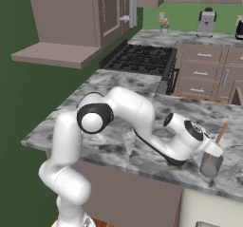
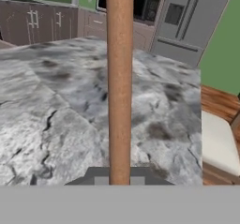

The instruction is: Take a straw from the drawer in front and place it inside the glass cup on the dining counter.

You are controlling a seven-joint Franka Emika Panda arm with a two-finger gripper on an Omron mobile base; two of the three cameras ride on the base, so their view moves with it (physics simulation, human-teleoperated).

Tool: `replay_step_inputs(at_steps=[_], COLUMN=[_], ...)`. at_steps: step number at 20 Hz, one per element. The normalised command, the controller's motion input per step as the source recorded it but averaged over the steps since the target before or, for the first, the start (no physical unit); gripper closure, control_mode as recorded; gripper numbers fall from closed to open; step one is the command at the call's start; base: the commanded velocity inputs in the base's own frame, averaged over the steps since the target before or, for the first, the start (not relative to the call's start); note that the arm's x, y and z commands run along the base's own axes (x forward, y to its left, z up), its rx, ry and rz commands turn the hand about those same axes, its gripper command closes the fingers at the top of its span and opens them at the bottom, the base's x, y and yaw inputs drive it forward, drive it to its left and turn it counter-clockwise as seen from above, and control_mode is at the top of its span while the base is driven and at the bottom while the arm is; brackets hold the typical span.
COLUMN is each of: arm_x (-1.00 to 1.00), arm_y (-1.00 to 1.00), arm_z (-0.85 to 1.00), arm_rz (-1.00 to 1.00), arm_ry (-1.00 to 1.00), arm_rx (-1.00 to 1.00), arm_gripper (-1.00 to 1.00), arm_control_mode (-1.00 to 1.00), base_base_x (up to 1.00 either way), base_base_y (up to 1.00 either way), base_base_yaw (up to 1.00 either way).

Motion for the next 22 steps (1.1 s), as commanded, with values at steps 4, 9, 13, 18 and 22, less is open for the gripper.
replay_step_inputs(at_steps=[4, 9, 13, 18, 22], arm_x=[0.01, 0.00, 0.00, -0.07, -0.17], arm_y=[0.00, 0.00, 0.00, 0.02, 0.04], arm_z=[-0.41, -0.34, -0.24, -0.03, 0.06], arm_rz=[0.00, 0.00, 0.00, 0.00, -0.04], arm_ry=[0.00, 0.00, 0.00, -0.02, -0.01], arm_rx=[0.00, 0.00, 0.00, 0.00, 0.00], arm_gripper=[1.00, 1.00, 1.00, -1.00, -1.00], arm_control_mode=[-1.00, -1.00, -1.00, -1.00, -1.00], base_base_x=[0.00, 0.00, 0.00, 0.00, 0.00], base_base_y=[0.00, 0.00, 0.00, 0.00, 0.00], base_base_yaw=[0.00, 0.00, 0.00, 0.00, 0.00])
